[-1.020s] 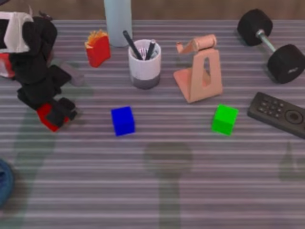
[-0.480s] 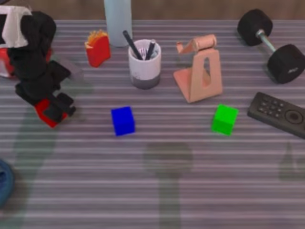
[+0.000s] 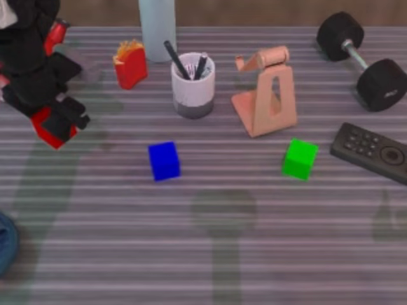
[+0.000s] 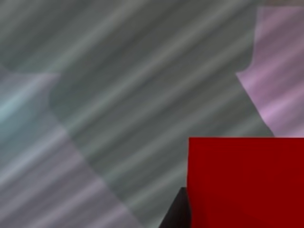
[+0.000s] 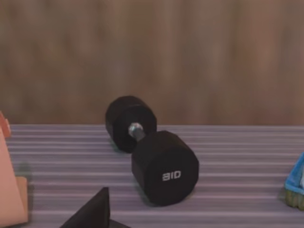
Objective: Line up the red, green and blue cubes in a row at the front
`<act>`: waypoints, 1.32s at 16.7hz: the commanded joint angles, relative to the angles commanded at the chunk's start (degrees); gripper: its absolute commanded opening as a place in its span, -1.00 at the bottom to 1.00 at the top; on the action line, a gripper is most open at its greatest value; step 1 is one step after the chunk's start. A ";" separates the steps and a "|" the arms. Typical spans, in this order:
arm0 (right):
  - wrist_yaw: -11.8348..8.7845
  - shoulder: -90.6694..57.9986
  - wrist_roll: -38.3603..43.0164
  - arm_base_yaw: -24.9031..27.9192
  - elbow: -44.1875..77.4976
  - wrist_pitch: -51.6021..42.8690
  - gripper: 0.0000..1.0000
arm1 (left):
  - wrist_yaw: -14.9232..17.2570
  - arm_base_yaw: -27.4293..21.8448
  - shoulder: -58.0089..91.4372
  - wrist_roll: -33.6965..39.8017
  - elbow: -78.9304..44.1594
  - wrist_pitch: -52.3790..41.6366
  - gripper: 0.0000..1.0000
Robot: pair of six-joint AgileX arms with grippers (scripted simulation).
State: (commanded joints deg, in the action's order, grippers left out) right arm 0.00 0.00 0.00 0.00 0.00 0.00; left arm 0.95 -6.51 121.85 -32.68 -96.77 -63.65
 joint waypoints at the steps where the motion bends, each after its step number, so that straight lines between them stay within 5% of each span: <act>1: 0.00 0.00 0.00 0.00 0.00 0.00 1.00 | 0.00 0.00 0.00 0.00 0.00 0.00 -1.00; 8: 0.00 0.00 0.00 0.00 0.00 0.00 1.00 | -0.29 -5.01 -1.37 9.08 1.76 0.15 -1.00; 18: 0.00 0.00 0.00 0.00 0.00 0.00 1.00 | -1.32 -24.54 -10.41 56.65 12.95 0.66 -1.00; 22: 0.00 0.00 0.00 0.00 0.00 0.00 1.00 | -1.77 -30.24 -14.17 68.38 16.47 1.56 -1.00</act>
State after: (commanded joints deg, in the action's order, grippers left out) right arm 0.00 0.00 0.00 0.00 0.00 0.00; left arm -0.82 -36.76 107.68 35.70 -80.30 -62.09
